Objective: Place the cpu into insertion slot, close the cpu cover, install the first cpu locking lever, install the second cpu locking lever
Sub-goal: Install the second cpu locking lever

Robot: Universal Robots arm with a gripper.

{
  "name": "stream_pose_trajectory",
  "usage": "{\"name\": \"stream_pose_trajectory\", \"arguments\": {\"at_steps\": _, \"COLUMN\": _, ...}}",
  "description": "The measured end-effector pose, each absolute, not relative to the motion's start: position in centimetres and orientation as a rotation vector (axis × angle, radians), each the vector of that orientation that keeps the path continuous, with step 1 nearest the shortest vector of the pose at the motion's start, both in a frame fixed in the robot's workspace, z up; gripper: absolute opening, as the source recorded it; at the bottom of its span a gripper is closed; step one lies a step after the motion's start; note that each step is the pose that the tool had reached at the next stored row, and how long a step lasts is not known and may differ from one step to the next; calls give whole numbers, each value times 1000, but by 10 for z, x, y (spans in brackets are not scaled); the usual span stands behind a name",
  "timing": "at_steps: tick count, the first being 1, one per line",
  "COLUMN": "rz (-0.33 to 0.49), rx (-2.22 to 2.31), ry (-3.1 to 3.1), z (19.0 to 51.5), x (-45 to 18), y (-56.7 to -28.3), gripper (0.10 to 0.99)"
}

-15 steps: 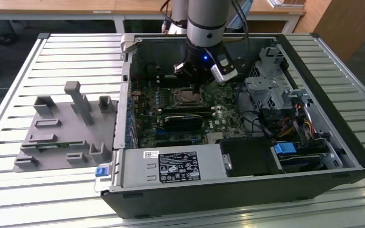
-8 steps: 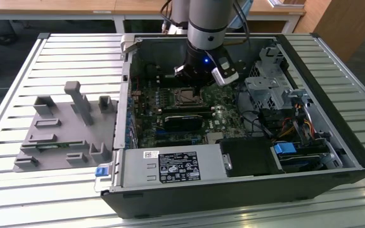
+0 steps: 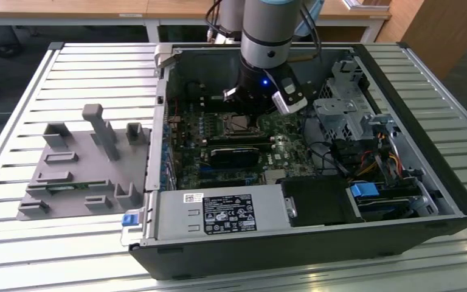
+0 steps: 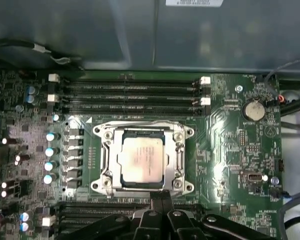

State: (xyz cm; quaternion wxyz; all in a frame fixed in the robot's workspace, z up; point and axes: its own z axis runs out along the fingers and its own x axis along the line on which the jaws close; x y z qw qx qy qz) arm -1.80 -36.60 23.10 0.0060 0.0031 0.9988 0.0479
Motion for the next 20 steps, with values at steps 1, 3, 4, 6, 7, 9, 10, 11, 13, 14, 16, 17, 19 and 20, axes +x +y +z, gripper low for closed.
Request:
{"name": "stream_pose_trajectory", "arguments": {"at_steps": 1, "rz": 150, "rx": 10, "ry": 3126, "z": 231, "x": -18, "y": -368, "gripper": 106}}
{"name": "stream_pose_trajectory", "arguments": {"at_steps": 3, "rz": 154, "rx": 10, "ry": 3126, "z": 231, "x": -18, "y": -371, "gripper": 106}}
{"name": "stream_pose_trajectory", "arguments": {"at_steps": 4, "rz": 157, "rx": 10, "ry": 3126, "z": 231, "x": -18, "y": -372, "gripper": 106}}
{"name": "stream_pose_trajectory", "arguments": {"at_steps": 6, "rz": 164, "rx": 10, "ry": 3125, "z": 231, "x": -21, "y": -373, "gripper": 106}}
{"name": "stream_pose_trajectory", "arguments": {"at_steps": 7, "rz": 166, "rx": 10, "ry": 3125, "z": 231, "x": -23, "y": -374, "gripper": 106}}
{"name": "stream_pose_trajectory", "arguments": {"at_steps": 9, "rz": 170, "rx": 10, "ry": 3125, "z": 231, "x": -28, "y": -374, "gripper": 106}}
{"name": "stream_pose_trajectory", "arguments": {"at_steps": 10, "rz": 172, "rx": 10, "ry": 3125, "z": 231, "x": -30, "y": -374, "gripper": 106}}
{"name": "stream_pose_trajectory", "arguments": {"at_steps": 11, "rz": 173, "rx": 10, "ry": 3125, "z": 231, "x": -32, "y": -375, "gripper": 106}}
{"name": "stream_pose_trajectory", "arguments": {"at_steps": 13, "rz": 175, "rx": 10, "ry": 3125, "z": 230, "x": -37, "y": -375, "gripper": 106}}
{"name": "stream_pose_trajectory", "arguments": {"at_steps": 14, "rz": 176, "rx": 10, "ry": 3125, "z": 230, "x": -38, "y": -375, "gripper": 106}}
{"name": "stream_pose_trajectory", "arguments": {"at_steps": 16, "rz": 177, "rx": 10, "ry": 3125, "z": 229, "x": -41, "y": -375, "gripper": 106}}
{"name": "stream_pose_trajectory", "arguments": {"at_steps": 17, "rz": 178, "rx": 10, "ry": 3125, "z": 227, "x": -41, "y": -375, "gripper": 106}}
{"name": "stream_pose_trajectory", "arguments": {"at_steps": 19, "rz": 182, "rx": 10, "ry": 3124, "z": 225, "x": -41, "y": -375, "gripper": 106}}
{"name": "stream_pose_trajectory", "arguments": {"at_steps": 20, "rz": 189, "rx": 10, "ry": 3124, "z": 224, "x": -41, "y": -375, "gripper": 106}}
